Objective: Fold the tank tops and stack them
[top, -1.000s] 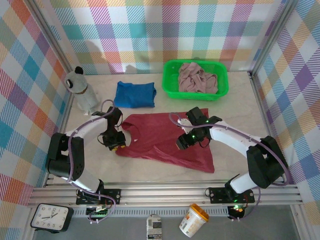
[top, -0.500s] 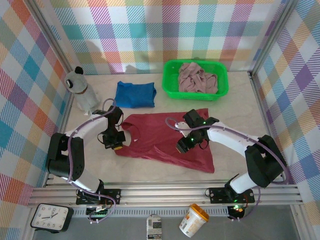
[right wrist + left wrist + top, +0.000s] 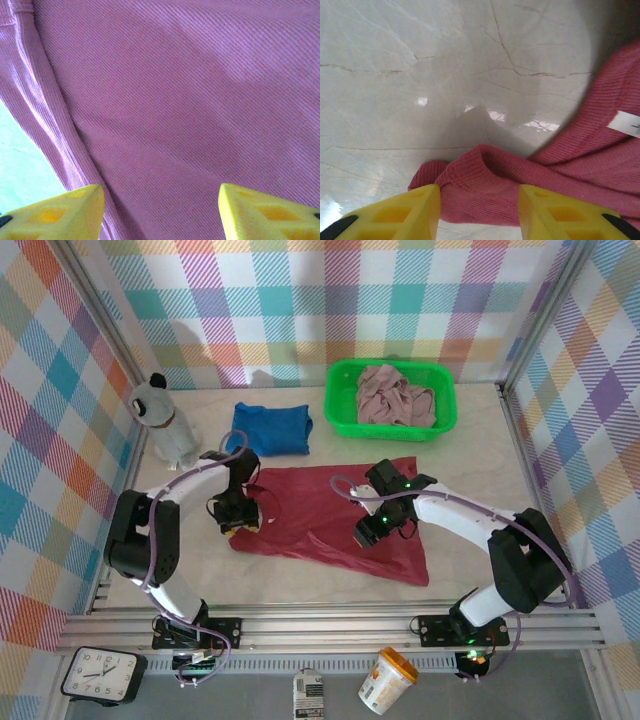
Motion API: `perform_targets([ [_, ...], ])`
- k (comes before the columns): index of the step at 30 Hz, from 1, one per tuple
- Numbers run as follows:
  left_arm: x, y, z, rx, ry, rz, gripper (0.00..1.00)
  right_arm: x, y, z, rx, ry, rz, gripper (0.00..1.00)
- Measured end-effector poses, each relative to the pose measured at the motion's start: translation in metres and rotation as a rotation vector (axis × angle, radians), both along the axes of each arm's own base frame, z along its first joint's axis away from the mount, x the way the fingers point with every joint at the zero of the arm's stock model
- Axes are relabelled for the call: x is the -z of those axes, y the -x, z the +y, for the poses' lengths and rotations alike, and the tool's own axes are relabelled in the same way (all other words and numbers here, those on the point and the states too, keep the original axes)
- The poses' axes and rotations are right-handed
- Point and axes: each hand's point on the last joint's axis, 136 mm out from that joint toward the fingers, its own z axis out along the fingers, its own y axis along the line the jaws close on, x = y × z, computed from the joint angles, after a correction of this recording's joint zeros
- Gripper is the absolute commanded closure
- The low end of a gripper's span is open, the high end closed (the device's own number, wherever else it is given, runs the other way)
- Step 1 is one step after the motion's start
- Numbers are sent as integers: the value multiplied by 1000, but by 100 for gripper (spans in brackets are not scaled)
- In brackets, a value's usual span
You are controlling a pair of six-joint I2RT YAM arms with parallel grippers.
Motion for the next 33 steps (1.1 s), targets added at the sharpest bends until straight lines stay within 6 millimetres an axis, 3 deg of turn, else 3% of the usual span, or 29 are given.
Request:
perform_targets([
  [5, 10, -3, 4, 10, -48, 34, 60, 0, 2, 1, -4, -4, 5, 37],
  [10, 14, -5, 8, 30, -76, 45, 76, 3, 10, 4, -26, -3, 21, 37],
  [18, 19, -4, 7, 59, -76, 69, 81, 8, 21, 2, -43, 17, 47, 37],
  [24, 20, -3, 7, 79, -79, 78, 100, 9, 22, 2, -45, 19, 49, 37],
  [27, 12, -2, 7, 84, -76, 65, 100, 9, 23, 1, -45, 25, 56, 38],
  [33, -30, 2, -4, 113, -29, -55, 100, 10, 34, 0, -67, 46, 81, 39],
])
